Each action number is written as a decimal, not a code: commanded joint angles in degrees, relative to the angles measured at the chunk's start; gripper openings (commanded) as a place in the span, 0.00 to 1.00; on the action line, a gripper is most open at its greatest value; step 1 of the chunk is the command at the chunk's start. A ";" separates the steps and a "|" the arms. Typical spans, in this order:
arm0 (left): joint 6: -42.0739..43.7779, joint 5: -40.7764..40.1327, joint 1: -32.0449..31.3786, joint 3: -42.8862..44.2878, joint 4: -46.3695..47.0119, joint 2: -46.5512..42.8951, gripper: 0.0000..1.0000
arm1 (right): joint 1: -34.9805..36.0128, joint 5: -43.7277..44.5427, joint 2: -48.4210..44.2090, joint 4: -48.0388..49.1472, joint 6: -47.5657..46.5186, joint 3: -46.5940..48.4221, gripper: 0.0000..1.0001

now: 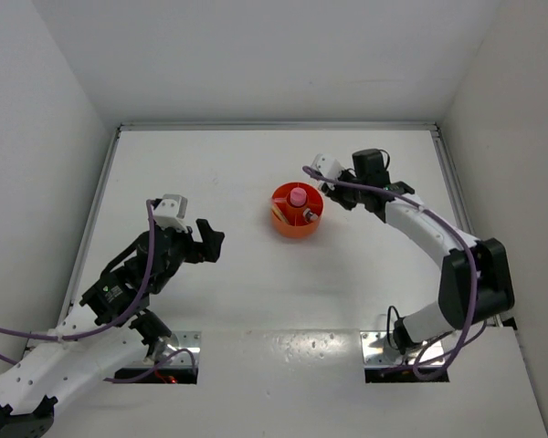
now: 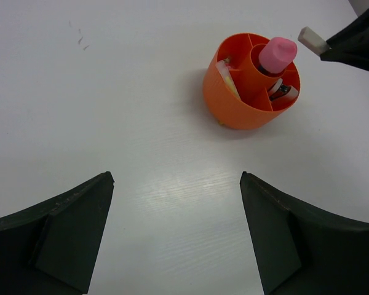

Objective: Sort the stationery into containers
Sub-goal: Place the stationery into the container

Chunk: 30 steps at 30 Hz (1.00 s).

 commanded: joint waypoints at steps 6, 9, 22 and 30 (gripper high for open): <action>0.54 0.43 0.72 -0.22 2.11 0.07 0.90 | 0.39 -2.23 8.32 3.74 8.46 11.16 0.07; 0.54 0.43 0.72 -0.22 2.11 0.07 0.90 | 0.39 -6.26 10.34 0.85 8.47 13.97 0.09; 1.07 0.43 0.72 -0.22 2.11 0.07 0.90 | 0.39 -9.09 15.09 -5.58 7.41 17.40 0.13; 1.07 0.43 0.72 -0.22 2.11 0.07 0.90 | 0.39 -9.61 17.63 -6.72 7.41 17.93 0.23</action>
